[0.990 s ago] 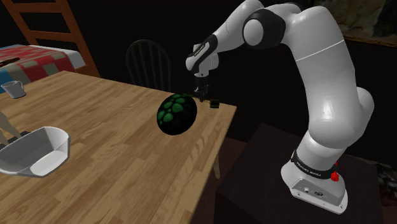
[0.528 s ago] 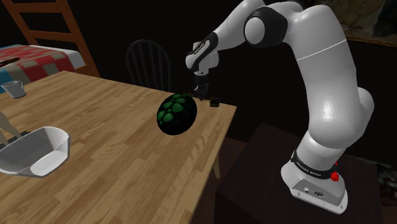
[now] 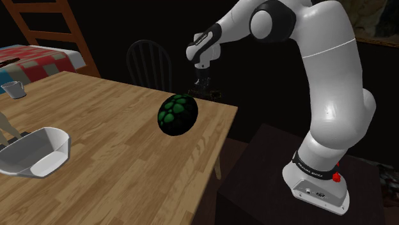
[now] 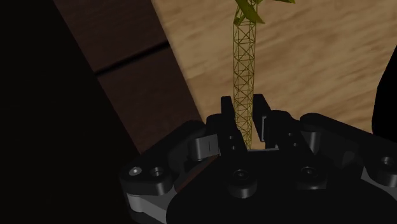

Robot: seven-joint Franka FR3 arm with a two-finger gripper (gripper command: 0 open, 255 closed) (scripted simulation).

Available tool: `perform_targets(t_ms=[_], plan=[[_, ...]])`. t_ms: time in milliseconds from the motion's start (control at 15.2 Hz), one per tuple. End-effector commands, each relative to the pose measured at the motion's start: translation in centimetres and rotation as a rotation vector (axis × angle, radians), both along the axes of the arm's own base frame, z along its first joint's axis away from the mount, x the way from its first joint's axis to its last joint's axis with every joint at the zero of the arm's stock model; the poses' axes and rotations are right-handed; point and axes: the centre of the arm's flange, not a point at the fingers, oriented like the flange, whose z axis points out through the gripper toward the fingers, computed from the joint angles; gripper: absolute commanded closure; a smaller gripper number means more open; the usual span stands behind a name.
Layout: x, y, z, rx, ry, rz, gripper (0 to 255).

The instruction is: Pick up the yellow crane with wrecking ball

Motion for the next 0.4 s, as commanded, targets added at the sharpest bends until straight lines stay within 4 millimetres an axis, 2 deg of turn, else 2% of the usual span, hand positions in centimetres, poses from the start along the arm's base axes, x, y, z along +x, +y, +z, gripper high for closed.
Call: perform_targets(t_ms=[0,198,330], plan=[[-0.1,0.1,1.0,0.001,0.000,0.002,255],[-0.1,0.1,2.6,0.001,0.000,0.002,255],[-0.1,0.1,2.6,0.001,0.000,0.002,255]])
